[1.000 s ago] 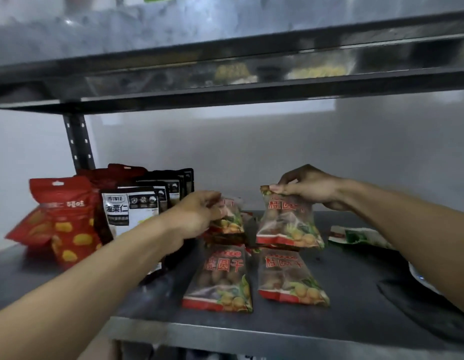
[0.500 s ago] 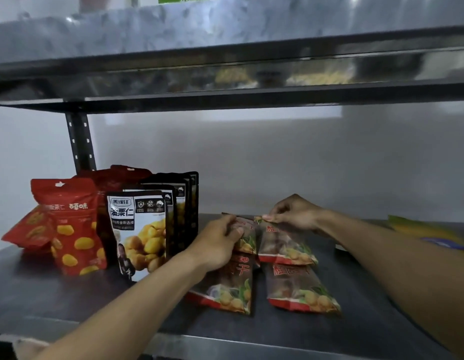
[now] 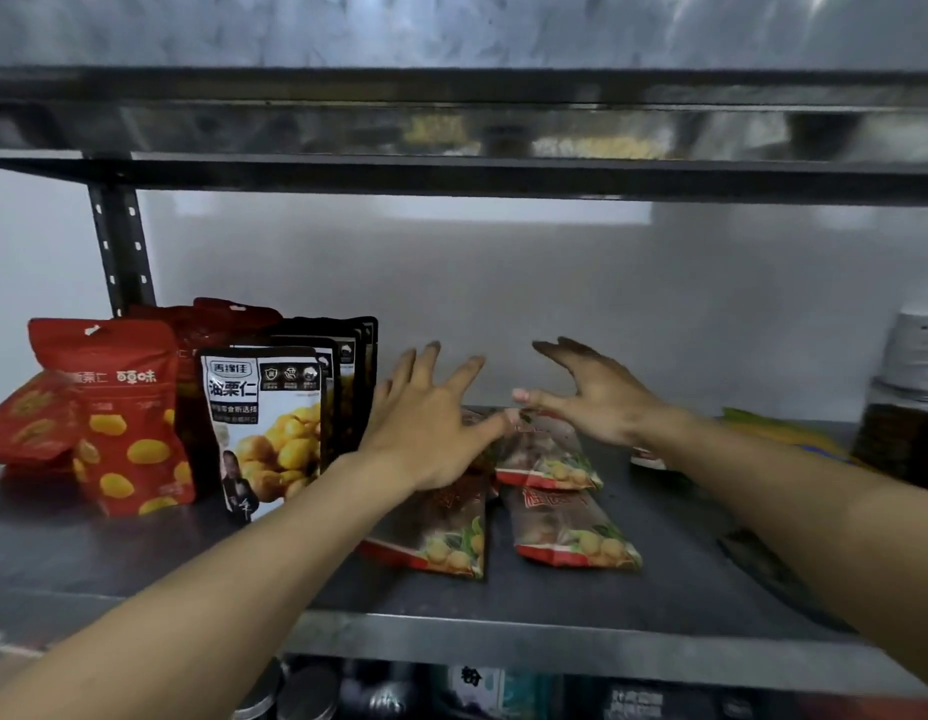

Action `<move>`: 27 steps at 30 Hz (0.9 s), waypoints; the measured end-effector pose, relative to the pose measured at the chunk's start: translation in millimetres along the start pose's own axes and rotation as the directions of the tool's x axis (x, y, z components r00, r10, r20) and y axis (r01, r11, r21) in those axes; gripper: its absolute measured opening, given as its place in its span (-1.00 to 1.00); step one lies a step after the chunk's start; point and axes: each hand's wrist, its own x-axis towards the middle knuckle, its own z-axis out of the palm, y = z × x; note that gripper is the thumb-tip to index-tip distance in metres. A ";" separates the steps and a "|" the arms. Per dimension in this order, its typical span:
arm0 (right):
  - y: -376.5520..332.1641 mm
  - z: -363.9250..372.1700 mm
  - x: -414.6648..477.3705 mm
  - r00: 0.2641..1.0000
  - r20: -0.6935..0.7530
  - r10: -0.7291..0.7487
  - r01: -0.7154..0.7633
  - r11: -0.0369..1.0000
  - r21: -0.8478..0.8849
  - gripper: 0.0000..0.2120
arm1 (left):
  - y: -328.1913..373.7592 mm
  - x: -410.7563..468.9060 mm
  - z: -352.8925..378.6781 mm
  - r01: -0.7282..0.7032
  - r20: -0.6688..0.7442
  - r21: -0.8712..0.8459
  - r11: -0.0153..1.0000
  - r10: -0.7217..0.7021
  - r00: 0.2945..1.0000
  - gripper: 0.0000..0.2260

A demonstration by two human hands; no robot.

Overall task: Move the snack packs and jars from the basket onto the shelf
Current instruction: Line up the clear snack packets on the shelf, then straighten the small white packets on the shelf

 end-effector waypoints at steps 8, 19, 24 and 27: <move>18.6 -58.9 -74.3 0.990 -0.002 0.144 -0.137 0.933 -0.332 -0.14 | 58.6 -9.0 -3.4 -0.196 0.018 -0.027 0.980 0.197 0.980 -0.29; 106.7 -113.5 -154.1 0.970 -0.126 0.206 -0.224 0.963 -0.149 -0.17 | 174.2 -15.6 12.3 -0.237 -0.017 -0.164 0.958 0.238 0.971 -0.30; 144.4 -119.7 -167.8 0.979 -0.123 0.162 -0.170 0.984 -0.057 -0.25 | 224.8 -13.7 41.2 -0.110 0.034 -0.368 0.923 0.132 0.991 -0.34; 158.1 -110.2 -166.9 0.986 -0.086 0.145 -0.146 0.989 -0.006 -0.26 | 244.4 -16.6 61.7 0.006 0.154 -0.465 0.885 0.074 0.985 -0.36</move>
